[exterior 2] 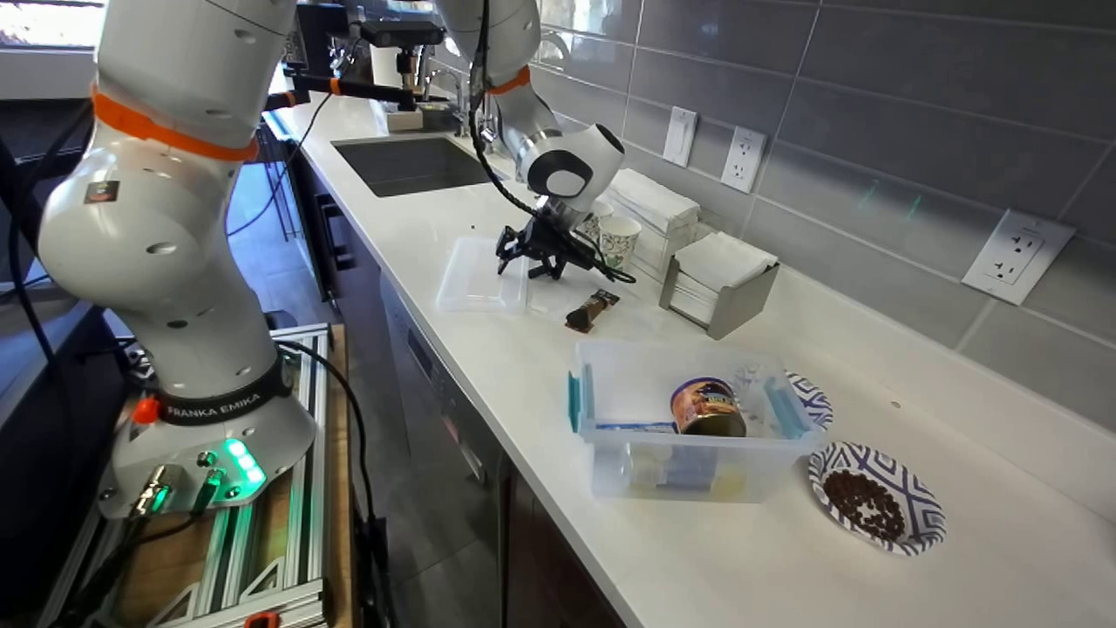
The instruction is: Pick up the lid from the counter and put it on the lid
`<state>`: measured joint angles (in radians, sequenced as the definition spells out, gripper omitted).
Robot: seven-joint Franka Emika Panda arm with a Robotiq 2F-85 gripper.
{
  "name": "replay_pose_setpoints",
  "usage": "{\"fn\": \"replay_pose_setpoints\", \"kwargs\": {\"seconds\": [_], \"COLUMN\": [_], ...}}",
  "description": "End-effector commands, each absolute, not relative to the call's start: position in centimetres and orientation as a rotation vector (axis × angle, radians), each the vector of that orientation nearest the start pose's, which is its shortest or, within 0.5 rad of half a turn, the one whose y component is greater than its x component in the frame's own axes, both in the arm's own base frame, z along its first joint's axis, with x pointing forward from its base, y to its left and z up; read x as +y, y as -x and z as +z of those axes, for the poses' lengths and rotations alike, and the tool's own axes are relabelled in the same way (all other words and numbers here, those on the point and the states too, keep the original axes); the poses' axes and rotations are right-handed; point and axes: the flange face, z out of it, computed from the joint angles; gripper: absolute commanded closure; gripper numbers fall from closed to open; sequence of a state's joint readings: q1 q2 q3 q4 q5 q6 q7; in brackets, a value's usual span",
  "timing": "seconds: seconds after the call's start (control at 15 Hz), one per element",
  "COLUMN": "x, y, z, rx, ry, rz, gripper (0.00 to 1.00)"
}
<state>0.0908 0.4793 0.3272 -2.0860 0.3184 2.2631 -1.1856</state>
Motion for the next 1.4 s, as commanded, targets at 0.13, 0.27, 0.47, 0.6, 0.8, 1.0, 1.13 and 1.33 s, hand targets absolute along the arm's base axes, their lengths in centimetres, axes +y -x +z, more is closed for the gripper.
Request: {"fn": "replay_pose_setpoints", "kwargs": {"seconds": [0.13,0.27,0.47,0.6,0.8,1.0,1.13,1.33], "x": [23.4,23.3,23.2,23.2,23.2,23.0,22.7,22.2], "y": [-50.7,-51.0,-51.3,-51.3,-51.5,-51.7,-51.9,-52.2], "z": [18.8,19.3,20.0,20.1,20.8,22.5,24.0,26.4], "rx": [-1.707,-1.713,-1.721,-1.723,-1.727,-1.716,-1.695,-1.664], "ry": [2.086,2.092,2.097,2.102,2.110,2.134,2.161,2.209], "rz": [0.223,0.211,0.203,0.202,0.191,0.170,0.151,0.110], "gripper": [0.73,0.87,0.98,0.97,0.96,0.96,0.96,0.96]}}
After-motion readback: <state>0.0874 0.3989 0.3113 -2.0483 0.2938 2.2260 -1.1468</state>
